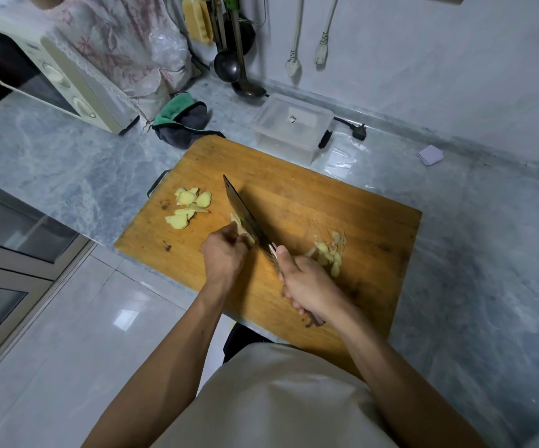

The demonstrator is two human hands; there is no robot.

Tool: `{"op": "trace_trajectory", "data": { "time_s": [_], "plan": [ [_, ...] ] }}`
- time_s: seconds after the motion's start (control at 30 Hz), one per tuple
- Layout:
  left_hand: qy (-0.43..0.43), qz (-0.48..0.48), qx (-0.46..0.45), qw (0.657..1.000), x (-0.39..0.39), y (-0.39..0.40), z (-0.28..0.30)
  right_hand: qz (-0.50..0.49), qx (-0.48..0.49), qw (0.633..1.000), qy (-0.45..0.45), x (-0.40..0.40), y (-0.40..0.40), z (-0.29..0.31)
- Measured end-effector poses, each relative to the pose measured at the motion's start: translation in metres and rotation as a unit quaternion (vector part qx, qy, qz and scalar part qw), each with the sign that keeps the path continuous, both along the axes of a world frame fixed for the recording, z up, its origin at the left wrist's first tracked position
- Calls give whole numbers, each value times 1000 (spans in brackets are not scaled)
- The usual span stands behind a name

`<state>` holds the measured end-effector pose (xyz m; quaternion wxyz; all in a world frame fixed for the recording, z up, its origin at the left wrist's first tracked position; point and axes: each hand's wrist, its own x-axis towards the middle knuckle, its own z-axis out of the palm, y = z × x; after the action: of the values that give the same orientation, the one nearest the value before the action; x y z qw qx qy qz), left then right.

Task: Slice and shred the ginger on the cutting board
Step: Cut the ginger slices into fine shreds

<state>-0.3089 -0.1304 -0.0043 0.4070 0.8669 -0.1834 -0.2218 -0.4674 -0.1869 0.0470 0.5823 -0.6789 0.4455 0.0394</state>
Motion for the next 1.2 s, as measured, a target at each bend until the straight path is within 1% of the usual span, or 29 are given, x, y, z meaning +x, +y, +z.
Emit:
{"op": "trace_trajectory", "data": {
  "time_s": [0.17,0.33,0.6,0.9,1.0,1.2],
  "plan": [
    [-5,-14,-4,1000,-3,0,2,2,-8,1000,-6,-3,-2,5],
    [-31,-31,-20,999,-6,2,2,4,-11,1000,-13,-3,0,7],
    [-41,-35,-1,999,-3,1,-4,8,0,1000,-12,-4,4,4],
    [-20,2,-10,1000,0,-8,-14,13,3,1000,-1,-5,1,5],
    [-26,0,-11,1000,-1,-7,-20,18,5,1000,-1,-4,2,6],
    [-25,-5,-16,1000,2,-9,-26,40,-33,999,7,-1,5,6]
  ]
}}
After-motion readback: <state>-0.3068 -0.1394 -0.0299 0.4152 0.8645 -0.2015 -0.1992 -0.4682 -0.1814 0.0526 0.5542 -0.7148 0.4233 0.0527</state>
